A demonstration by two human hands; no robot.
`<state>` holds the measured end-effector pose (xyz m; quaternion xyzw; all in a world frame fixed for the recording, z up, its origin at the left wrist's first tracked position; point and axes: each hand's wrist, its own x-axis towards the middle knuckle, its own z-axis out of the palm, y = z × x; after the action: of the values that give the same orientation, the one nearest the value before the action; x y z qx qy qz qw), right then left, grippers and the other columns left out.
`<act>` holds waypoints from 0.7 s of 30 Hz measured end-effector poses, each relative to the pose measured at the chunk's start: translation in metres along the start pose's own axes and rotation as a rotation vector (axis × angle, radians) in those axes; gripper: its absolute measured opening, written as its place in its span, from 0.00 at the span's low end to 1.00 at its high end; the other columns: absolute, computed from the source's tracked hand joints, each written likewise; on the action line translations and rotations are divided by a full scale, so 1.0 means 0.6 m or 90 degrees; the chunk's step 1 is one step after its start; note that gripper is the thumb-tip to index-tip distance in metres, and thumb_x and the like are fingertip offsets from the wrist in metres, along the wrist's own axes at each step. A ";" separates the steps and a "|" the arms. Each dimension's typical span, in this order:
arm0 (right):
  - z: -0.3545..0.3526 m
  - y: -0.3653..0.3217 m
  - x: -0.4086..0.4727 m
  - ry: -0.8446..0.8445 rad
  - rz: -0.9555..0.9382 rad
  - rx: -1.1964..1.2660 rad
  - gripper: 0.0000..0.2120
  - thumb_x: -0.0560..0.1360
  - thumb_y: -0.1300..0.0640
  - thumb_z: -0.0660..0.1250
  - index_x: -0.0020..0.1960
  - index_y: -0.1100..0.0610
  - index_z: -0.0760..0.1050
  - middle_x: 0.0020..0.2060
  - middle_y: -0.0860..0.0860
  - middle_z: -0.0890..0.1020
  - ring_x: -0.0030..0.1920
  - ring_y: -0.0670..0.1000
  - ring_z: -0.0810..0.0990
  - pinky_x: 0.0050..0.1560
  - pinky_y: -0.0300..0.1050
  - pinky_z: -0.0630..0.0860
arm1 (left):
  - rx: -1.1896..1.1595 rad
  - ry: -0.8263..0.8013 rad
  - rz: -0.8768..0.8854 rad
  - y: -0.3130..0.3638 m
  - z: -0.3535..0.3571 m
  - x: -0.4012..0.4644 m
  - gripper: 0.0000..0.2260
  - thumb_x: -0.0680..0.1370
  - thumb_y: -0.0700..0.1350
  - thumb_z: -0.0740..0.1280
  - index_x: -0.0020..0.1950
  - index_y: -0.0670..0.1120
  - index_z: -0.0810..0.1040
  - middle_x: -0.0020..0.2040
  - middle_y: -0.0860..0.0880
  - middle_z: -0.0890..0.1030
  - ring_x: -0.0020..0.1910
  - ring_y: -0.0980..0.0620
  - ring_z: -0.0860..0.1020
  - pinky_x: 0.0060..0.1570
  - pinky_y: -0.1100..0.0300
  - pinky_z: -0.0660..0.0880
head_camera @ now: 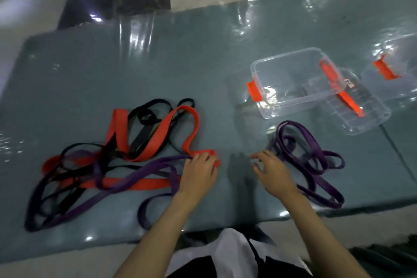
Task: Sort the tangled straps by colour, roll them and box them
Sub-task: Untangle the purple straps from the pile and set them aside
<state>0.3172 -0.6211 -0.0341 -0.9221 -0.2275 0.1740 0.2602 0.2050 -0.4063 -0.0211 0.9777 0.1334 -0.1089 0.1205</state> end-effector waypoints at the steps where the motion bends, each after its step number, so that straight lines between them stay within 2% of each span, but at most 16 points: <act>1: 0.021 -0.019 -0.003 -0.036 0.011 0.019 0.10 0.79 0.62 0.71 0.60 0.60 0.83 0.55 0.57 0.86 0.55 0.61 0.85 0.56 0.56 0.80 | -0.026 0.015 -0.013 -0.022 -0.002 -0.017 0.13 0.81 0.49 0.64 0.64 0.51 0.79 0.62 0.50 0.79 0.63 0.45 0.77 0.58 0.47 0.74; 5: 0.112 -0.094 -0.013 -0.219 0.056 0.080 0.10 0.82 0.57 0.70 0.57 0.62 0.83 0.52 0.59 0.87 0.53 0.58 0.85 0.57 0.54 0.78 | -0.055 0.086 -0.053 -0.117 -0.008 -0.087 0.10 0.78 0.45 0.69 0.59 0.49 0.82 0.58 0.48 0.80 0.56 0.42 0.79 0.49 0.45 0.77; 7: 0.160 -0.140 -0.026 -0.244 0.082 0.142 0.12 0.82 0.54 0.71 0.59 0.62 0.82 0.52 0.58 0.87 0.53 0.57 0.85 0.58 0.55 0.79 | -0.067 0.092 -0.078 -0.173 -0.007 -0.124 0.10 0.78 0.44 0.70 0.59 0.48 0.83 0.56 0.47 0.82 0.55 0.41 0.81 0.48 0.45 0.77; 10: 0.223 -0.197 -0.047 -0.215 0.133 0.213 0.19 0.79 0.50 0.75 0.64 0.60 0.79 0.54 0.58 0.87 0.56 0.58 0.85 0.59 0.55 0.79 | -0.067 0.008 -0.111 -0.241 -0.001 -0.161 0.17 0.81 0.46 0.67 0.70 0.49 0.77 0.65 0.48 0.79 0.64 0.42 0.78 0.59 0.45 0.75; 12: 0.257 -0.235 -0.057 -0.143 0.179 0.221 0.27 0.75 0.46 0.79 0.67 0.59 0.76 0.56 0.57 0.86 0.57 0.58 0.84 0.57 0.52 0.79 | -0.078 -0.077 -0.069 -0.284 0.009 -0.182 0.23 0.81 0.47 0.67 0.76 0.49 0.71 0.72 0.49 0.75 0.72 0.44 0.73 0.69 0.49 0.70; 15: 0.286 -0.272 -0.069 -0.066 0.233 0.198 0.33 0.70 0.43 0.82 0.65 0.57 0.72 0.57 0.57 0.85 0.58 0.61 0.84 0.55 0.53 0.79 | -0.123 -0.143 0.013 -0.315 0.025 -0.204 0.24 0.82 0.47 0.67 0.79 0.51 0.69 0.76 0.51 0.73 0.74 0.46 0.70 0.72 0.52 0.67; 18: 0.311 -0.304 -0.077 -0.060 0.235 0.122 0.33 0.69 0.43 0.82 0.62 0.56 0.69 0.53 0.57 0.85 0.55 0.64 0.85 0.50 0.55 0.78 | -0.150 -0.095 0.031 -0.342 0.035 -0.216 0.22 0.81 0.46 0.67 0.76 0.51 0.72 0.73 0.50 0.74 0.72 0.46 0.71 0.70 0.53 0.67; 21: 0.342 -0.334 -0.090 -0.045 0.230 0.106 0.30 0.72 0.49 0.81 0.63 0.58 0.68 0.54 0.60 0.86 0.55 0.65 0.85 0.49 0.57 0.81 | -0.140 -0.013 0.004 -0.384 0.035 -0.222 0.20 0.81 0.46 0.66 0.73 0.51 0.75 0.70 0.51 0.75 0.70 0.47 0.72 0.66 0.51 0.70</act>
<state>0.1161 -0.4136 -0.0761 -0.9166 -0.0519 0.2682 0.2918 0.0098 -0.2275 -0.0559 0.9577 0.1405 -0.1033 0.2291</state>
